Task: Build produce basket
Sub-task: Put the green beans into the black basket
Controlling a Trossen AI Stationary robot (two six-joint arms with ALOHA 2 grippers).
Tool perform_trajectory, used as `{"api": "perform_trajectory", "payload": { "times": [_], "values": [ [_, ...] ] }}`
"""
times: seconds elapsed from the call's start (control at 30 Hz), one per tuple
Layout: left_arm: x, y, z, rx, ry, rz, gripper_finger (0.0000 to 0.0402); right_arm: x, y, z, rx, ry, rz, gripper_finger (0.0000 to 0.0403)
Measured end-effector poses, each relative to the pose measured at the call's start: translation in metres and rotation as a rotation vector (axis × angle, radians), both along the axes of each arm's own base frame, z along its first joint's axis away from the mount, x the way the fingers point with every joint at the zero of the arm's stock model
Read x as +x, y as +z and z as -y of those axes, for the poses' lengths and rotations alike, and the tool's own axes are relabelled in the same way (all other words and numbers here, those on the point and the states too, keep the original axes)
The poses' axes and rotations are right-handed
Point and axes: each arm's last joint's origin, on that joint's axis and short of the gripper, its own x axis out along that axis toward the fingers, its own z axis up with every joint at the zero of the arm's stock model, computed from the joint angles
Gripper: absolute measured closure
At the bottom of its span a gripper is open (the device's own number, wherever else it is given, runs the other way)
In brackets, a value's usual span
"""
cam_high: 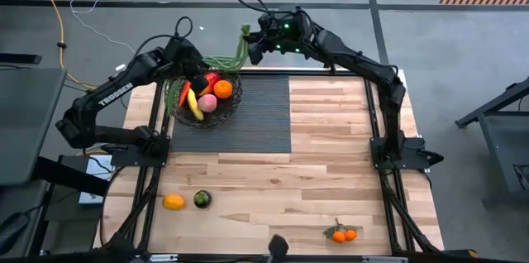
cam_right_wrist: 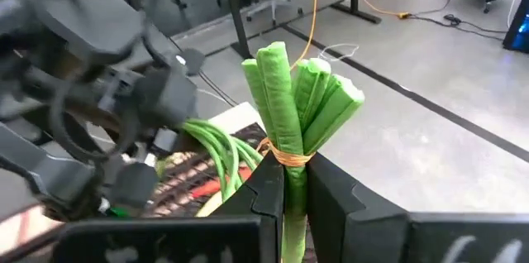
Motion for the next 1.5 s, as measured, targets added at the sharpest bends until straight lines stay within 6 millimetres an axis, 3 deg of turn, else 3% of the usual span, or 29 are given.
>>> {"api": "perform_trajectory", "payload": {
  "times": [0.2, 0.43, 1.03, 1.3, 1.5],
  "values": [
    [0.0, -0.013, -0.014, -0.033, 0.236, 0.098, 0.0401, 0.009, -0.021, 0.03, -0.04, 0.06, 0.001, 0.0379],
    [0.0, -0.032, -0.034, -0.029, 0.46, 0.061, 0.0401, 0.013, -0.033, 0.048, -0.047, 0.047, 0.016, 0.0379],
    [0.022, -0.104, -0.075, 0.004, 0.623, -0.254, 0.0401, 0.016, -0.037, 0.048, -0.074, 0.006, -0.019, 0.0379],
    [0.025, -0.117, -0.087, 0.083, 0.682, -0.29, 0.0401, 0.02, -0.038, 0.041, -0.078, 0.0, -0.023, 0.0379],
    [0.023, -0.117, -0.089, 0.074, 0.674, -0.289, 0.0401, 0.041, -0.068, 0.045, -0.037, -0.011, -0.038, 0.0379]
  ]
}}
